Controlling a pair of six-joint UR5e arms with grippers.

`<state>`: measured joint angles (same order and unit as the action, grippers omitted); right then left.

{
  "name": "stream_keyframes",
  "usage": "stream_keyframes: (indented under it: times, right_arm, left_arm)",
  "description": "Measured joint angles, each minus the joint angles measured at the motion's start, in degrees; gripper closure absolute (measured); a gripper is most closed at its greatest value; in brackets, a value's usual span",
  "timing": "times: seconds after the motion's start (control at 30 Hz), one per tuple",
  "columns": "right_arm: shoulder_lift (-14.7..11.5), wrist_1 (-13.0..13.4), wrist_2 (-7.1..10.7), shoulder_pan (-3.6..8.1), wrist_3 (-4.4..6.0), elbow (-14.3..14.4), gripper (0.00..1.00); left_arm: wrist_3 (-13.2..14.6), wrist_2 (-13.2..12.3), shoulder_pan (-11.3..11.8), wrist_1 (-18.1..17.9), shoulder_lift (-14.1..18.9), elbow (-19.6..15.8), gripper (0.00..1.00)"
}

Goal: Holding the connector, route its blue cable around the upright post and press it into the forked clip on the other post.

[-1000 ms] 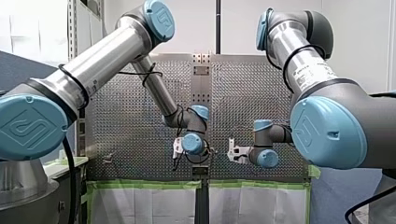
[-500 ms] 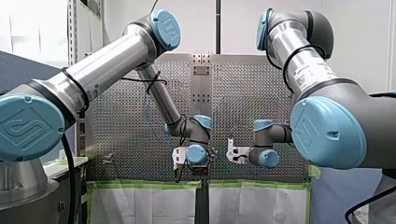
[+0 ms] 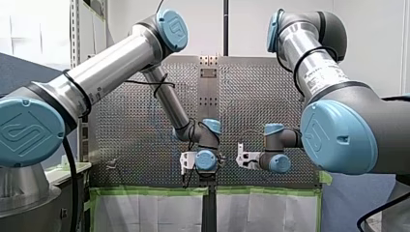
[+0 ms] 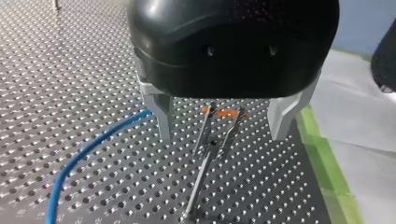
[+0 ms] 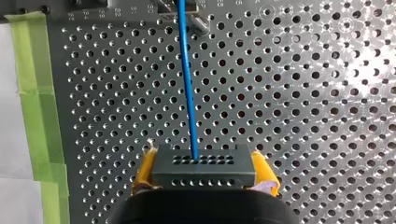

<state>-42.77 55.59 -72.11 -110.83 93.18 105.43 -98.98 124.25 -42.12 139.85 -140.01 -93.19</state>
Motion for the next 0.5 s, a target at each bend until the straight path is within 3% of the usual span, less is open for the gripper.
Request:
stream_keyframes:
  times: [0.3,0.5]
  right_arm:
    - [0.0,0.08,-0.06,-0.08,0.0,-0.14,1.0]
    - [0.0,0.31,-0.19,0.01,0.0,-0.13,1.0]
  left_arm:
    - [3.47,-0.84,-0.97,3.8,0.05,-0.03,0.0]
    - [6.65,-1.15,-1.34,4.04,0.06,-0.04,0.0]
